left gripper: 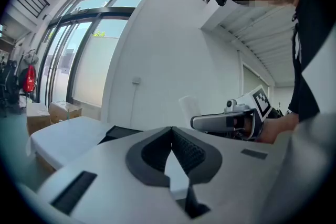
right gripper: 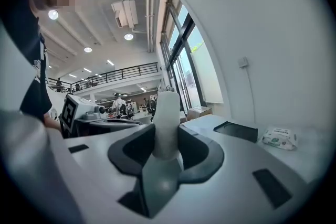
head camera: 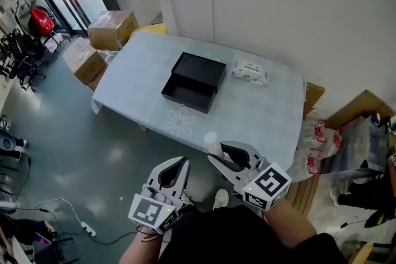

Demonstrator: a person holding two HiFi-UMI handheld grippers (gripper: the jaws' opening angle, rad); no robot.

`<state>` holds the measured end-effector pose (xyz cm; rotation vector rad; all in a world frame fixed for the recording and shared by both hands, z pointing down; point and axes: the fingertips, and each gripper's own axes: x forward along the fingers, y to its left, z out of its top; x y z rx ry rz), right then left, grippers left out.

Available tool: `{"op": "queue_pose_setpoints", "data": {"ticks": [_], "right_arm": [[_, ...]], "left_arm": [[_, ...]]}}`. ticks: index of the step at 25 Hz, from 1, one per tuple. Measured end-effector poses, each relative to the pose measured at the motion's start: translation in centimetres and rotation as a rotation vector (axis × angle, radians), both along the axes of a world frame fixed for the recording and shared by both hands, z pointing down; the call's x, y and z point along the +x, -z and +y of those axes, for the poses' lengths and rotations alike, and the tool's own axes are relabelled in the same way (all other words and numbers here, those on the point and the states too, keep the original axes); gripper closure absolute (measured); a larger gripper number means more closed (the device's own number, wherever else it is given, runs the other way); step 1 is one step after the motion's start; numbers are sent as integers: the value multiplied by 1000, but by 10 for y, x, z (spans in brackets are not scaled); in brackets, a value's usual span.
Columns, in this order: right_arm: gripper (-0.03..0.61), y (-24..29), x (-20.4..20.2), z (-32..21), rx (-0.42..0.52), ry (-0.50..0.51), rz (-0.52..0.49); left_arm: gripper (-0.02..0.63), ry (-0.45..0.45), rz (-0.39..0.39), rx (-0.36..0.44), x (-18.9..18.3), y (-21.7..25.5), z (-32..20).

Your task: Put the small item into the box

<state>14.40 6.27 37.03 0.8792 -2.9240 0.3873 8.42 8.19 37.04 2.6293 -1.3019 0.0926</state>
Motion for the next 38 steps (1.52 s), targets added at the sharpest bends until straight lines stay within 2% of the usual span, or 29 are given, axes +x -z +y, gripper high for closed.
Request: {"op": "queue_pose_setpoints", "data": {"ticks": [17,38], "right_arm": [[440,3,-47,-1,-4,30,5],[440,10,-138,-14,3,36,13]], "left_arm": [[606,3,11,1,-43,1,0],[604,7,25,-6,-132,3,-11]]}}
